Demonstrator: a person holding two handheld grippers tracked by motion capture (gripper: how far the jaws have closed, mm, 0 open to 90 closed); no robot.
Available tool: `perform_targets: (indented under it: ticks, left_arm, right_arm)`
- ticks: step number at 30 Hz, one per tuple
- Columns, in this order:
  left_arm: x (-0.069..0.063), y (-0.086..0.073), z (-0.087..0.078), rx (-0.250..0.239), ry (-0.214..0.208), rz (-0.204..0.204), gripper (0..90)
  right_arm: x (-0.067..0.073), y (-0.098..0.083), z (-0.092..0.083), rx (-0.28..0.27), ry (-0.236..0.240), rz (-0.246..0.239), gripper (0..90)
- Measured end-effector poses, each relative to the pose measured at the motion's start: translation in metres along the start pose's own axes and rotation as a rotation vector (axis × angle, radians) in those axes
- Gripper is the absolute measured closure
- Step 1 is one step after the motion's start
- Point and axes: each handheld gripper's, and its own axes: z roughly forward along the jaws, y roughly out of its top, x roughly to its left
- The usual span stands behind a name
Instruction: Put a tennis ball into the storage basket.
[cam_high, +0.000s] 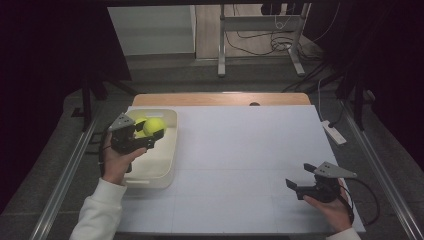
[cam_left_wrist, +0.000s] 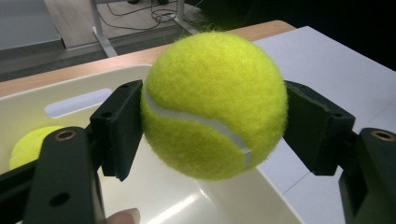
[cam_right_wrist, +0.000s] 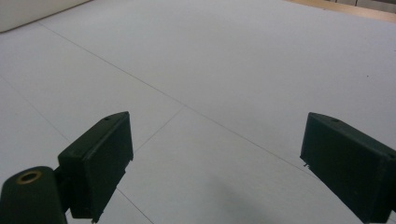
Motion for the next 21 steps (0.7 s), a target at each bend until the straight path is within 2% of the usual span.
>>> perform_targets:
  ticks: [14, 19, 21]
  left_arm:
    - [0.024, -0.011, -0.009, 0.037, 0.075, -0.051, 27.0]
    - [0.03, -0.017, -0.009, 0.081, 0.131, -0.055, 27.0]
    - [0.032, -0.018, -0.008, 0.094, 0.139, -0.06, 27.0]
  right_arm:
    - [0.0, 0.0, 0.001, 0.003, -0.001, 0.003, 9.2]
    - [0.0, 0.0, 0.001, 0.004, 0.001, 0.001, 9.2]
    - [0.0, 0.0, 0.001, 0.003, 0.001, 0.001, 9.2]
